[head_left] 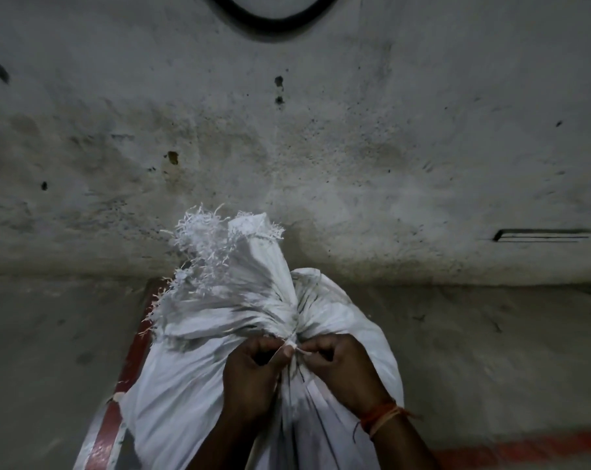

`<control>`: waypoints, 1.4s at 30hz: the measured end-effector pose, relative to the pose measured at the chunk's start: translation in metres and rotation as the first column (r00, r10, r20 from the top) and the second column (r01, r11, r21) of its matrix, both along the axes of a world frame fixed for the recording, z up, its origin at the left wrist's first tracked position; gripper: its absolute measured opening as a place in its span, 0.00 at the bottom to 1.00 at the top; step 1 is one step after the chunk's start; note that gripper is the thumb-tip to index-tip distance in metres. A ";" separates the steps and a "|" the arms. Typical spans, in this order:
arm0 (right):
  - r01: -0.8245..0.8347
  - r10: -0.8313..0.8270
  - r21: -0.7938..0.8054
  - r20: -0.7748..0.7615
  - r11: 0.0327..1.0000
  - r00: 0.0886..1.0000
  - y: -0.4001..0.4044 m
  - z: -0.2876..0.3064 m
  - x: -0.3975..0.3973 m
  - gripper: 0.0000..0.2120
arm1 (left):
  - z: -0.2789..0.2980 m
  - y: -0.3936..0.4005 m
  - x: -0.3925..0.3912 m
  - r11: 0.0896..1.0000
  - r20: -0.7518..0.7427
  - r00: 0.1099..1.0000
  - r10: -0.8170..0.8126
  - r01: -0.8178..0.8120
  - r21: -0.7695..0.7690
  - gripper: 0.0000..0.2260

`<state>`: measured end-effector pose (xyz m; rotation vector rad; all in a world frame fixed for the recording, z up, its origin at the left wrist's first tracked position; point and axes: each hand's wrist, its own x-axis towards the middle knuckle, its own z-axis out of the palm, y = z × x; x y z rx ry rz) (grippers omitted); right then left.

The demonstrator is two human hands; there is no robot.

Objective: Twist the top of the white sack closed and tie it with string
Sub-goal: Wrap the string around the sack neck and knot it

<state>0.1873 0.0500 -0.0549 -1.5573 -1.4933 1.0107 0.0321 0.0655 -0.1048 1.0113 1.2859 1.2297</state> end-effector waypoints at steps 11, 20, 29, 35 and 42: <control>-0.116 0.117 0.110 -0.002 0.987 0.993 -0.010 0.008 0.009 0.13 | 0.016 0.001 -0.010 1.000 0.047 0.999 -0.001 0.002 -0.016 0.08; -0.206 0.020 0.278 0.550 0.938 0.835 -0.006 -0.003 0.009 0.04 | 0.013 0.002 -0.009 0.995 -0.216 0.976 -0.041 0.059 0.078 0.10; -0.307 0.132 0.201 0.598 0.930 0.791 -0.005 -0.003 0.011 0.10 | 0.015 0.001 -0.007 0.985 -0.361 0.933 -0.004 0.065 0.159 0.08; -0.234 0.090 0.158 0.617 0.959 0.782 -0.003 -0.005 0.002 0.19 | 0.014 0.000 -0.004 0.976 -0.423 0.906 0.014 0.078 0.201 0.08; -0.191 0.059 0.139 0.639 0.972 0.767 -0.001 -0.009 0.003 0.09 | 0.015 0.000 -0.004 0.973 -0.472 0.882 -0.001 0.110 0.203 0.09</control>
